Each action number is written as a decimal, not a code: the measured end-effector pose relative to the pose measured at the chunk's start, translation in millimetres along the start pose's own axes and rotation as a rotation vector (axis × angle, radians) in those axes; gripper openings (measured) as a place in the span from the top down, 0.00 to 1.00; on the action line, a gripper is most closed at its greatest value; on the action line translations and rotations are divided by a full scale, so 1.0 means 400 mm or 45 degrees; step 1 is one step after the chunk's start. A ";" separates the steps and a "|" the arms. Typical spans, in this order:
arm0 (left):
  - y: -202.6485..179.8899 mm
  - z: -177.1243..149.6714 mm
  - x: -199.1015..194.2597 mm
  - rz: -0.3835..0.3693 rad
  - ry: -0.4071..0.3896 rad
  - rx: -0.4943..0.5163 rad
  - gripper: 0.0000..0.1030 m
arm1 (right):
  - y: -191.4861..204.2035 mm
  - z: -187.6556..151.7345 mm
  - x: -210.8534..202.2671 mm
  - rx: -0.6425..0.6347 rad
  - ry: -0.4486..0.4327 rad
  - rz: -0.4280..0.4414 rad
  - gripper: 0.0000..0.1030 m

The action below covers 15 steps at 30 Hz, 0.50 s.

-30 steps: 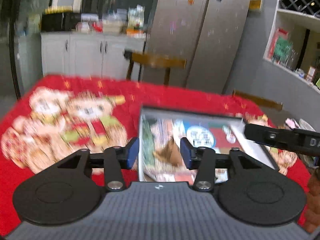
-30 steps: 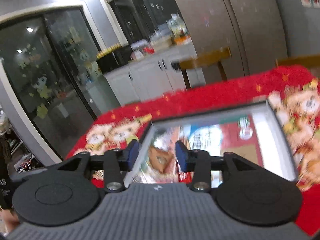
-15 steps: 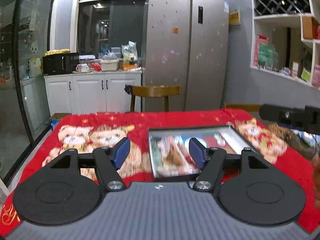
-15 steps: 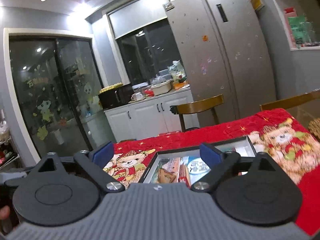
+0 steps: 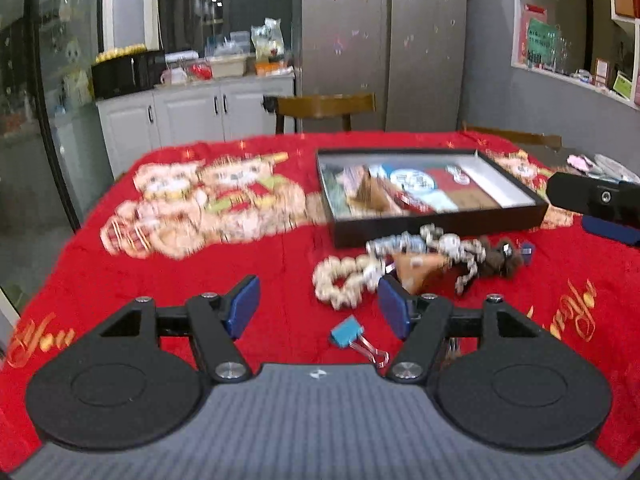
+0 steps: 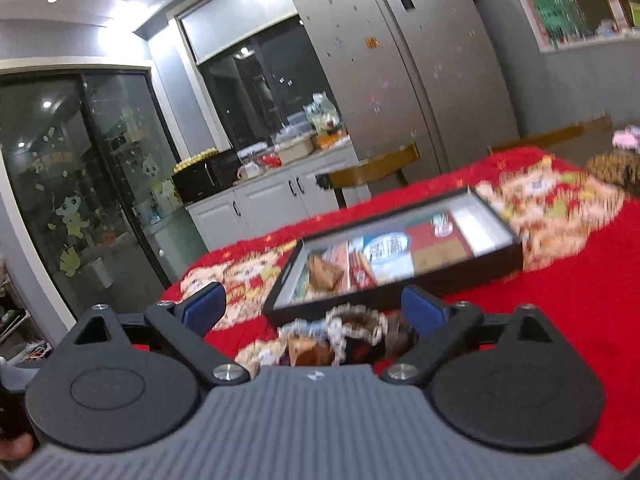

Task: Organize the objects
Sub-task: 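Move both open tools back toward the pile of items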

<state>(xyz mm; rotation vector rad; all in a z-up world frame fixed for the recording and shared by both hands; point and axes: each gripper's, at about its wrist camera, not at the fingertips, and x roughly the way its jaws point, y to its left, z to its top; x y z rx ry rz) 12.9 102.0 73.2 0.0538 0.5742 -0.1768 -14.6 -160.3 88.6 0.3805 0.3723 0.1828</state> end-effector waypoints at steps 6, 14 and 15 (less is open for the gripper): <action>-0.036 -0.049 0.074 0.022 0.081 0.049 0.32 | 0.002 -0.080 0.046 0.038 0.131 0.001 0.04; -0.036 -0.079 0.146 0.010 0.152 0.017 0.32 | -0.002 -0.131 0.083 0.060 0.213 -0.020 0.04; -0.036 -0.079 0.155 0.012 0.161 0.011 0.32 | -0.003 -0.131 0.086 0.064 0.217 -0.023 0.04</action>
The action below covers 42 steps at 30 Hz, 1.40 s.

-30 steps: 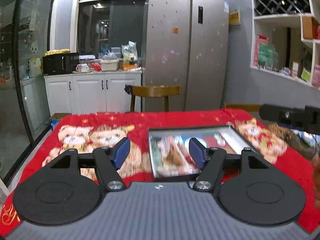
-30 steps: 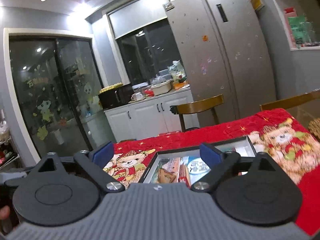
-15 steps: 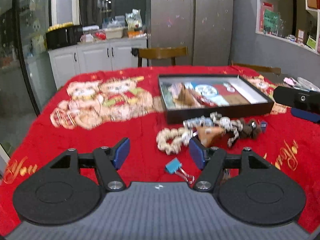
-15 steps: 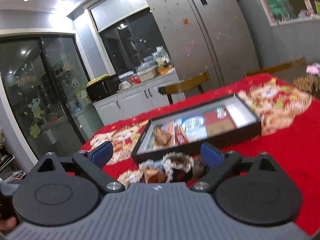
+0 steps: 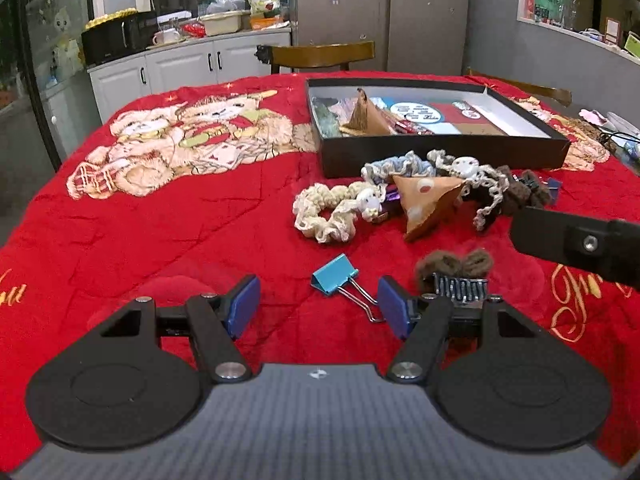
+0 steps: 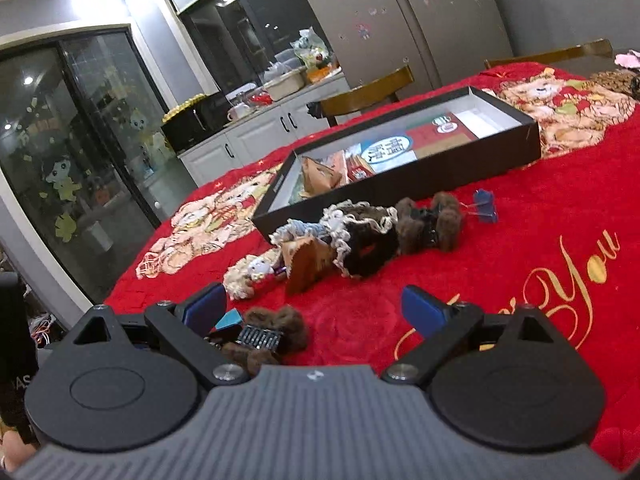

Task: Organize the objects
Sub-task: 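Grasp the blue binder clip with the left tool while the right tool grasps the brown pom-pom clip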

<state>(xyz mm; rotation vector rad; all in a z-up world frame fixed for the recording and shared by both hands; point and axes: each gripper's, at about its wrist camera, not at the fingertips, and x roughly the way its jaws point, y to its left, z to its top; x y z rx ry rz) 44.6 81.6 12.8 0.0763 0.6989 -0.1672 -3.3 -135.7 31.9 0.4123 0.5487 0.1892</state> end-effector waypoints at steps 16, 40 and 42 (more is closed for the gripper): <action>0.042 -0.013 0.016 0.014 -0.047 -0.114 0.88 | 0.021 -0.022 0.031 -0.016 0.082 0.060 0.06; 0.116 -0.073 -0.035 0.110 -0.102 -0.241 0.88 | 0.109 -0.063 0.088 -0.254 0.101 -0.045 0.43; 0.119 -0.074 -0.038 0.106 -0.105 -0.254 0.88 | 0.114 -0.064 0.087 -0.272 0.097 -0.059 0.47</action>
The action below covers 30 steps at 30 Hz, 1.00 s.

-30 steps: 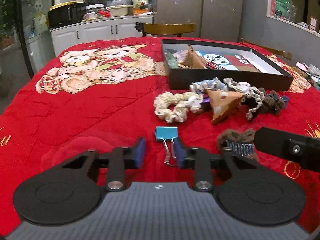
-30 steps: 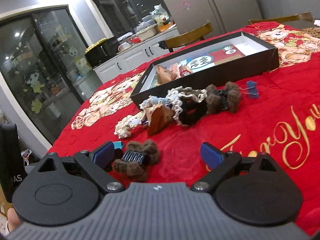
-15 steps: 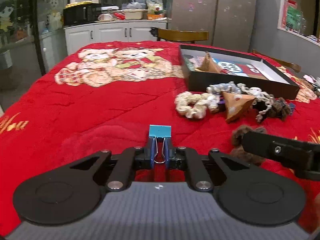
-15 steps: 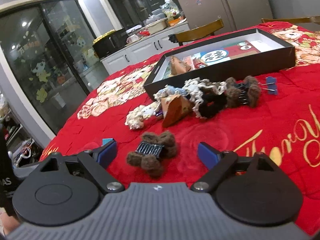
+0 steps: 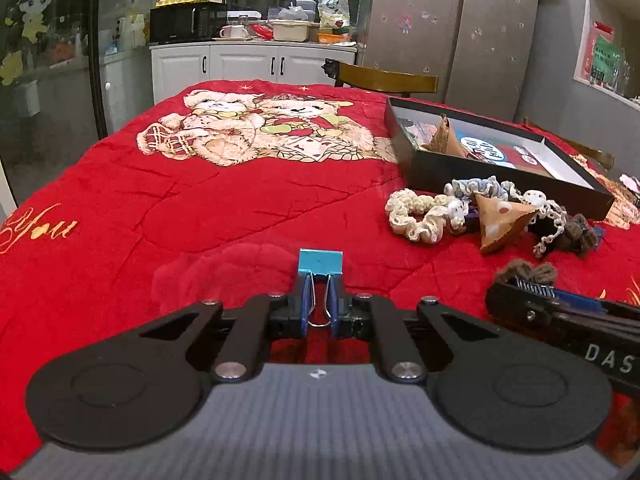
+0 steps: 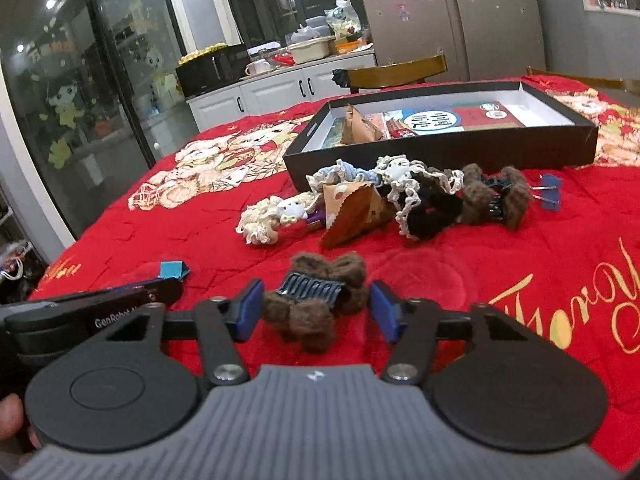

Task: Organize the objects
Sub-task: 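Grasp the blue binder clip with the left tool while the right tool grasps the brown pom-pom clip, then carry the binder clip and pom-pom clip with both tools into the black box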

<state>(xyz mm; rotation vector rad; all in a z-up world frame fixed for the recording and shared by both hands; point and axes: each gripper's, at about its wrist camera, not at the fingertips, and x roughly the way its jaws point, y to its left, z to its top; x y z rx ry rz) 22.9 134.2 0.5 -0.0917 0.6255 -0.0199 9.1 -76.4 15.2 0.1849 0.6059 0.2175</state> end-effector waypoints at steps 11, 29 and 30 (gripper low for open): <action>0.007 0.000 -0.004 0.018 -0.014 -0.038 0.88 | 0.004 -0.007 -0.030 -0.027 -0.052 -0.042 0.62; -0.002 -0.006 -0.020 0.061 -0.037 -0.030 0.88 | -0.031 -0.018 -0.071 0.043 -0.052 -0.033 0.62; 0.000 -0.005 -0.022 0.061 -0.041 -0.036 0.88 | -0.033 -0.019 -0.076 0.046 -0.053 -0.035 0.62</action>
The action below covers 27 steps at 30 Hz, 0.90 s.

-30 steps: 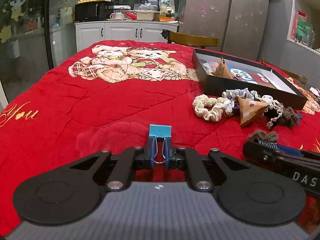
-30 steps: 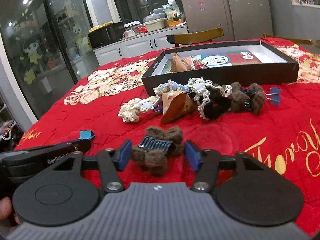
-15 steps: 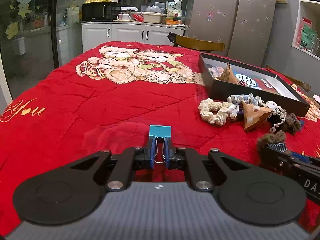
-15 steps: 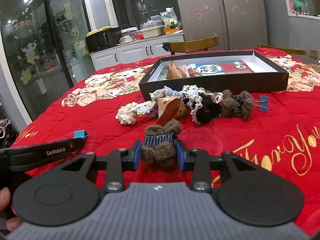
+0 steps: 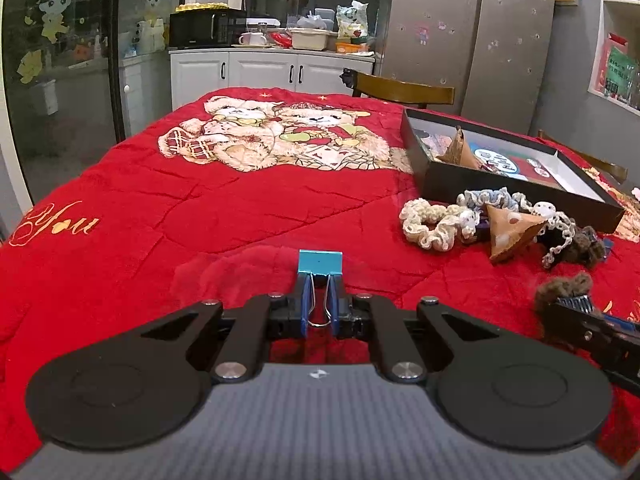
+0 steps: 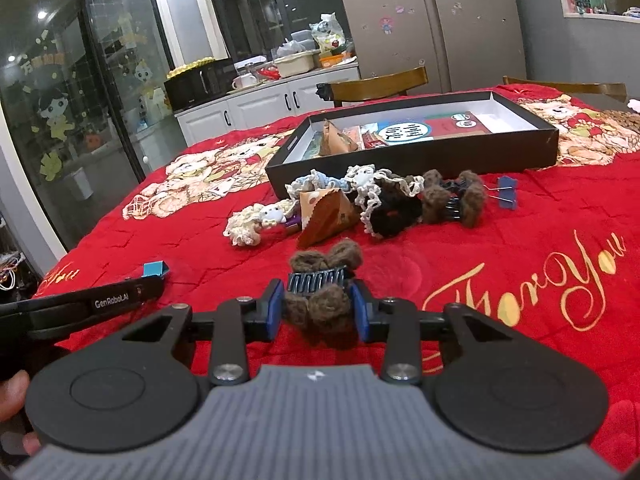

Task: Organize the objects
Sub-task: 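Carry the binder clip and pom-pom clip with both tools into the black box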

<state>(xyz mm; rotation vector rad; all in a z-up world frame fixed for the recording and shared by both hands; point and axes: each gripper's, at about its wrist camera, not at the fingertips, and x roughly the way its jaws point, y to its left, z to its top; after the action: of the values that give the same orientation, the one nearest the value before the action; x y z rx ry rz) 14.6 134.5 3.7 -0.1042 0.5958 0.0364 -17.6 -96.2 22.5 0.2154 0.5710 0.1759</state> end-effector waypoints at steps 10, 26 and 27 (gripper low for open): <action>-0.004 0.010 -0.032 0.005 -0.037 0.006 0.88 | -0.023 0.023 -0.048 0.025 -0.060 -0.014 0.62; -0.064 0.078 -0.128 -0.031 -0.165 0.067 0.88 | -0.051 0.114 -0.148 -0.014 -0.210 0.036 0.62; -0.072 0.086 -0.133 -0.034 -0.174 0.075 0.88 | -0.056 0.123 -0.152 -0.013 -0.219 0.041 0.62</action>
<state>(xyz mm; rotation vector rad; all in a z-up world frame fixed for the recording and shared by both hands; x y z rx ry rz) -8.4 109.3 64.6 -0.0523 0.4581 -0.0003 -38.6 -138.8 88.8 0.2274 0.3956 0.1897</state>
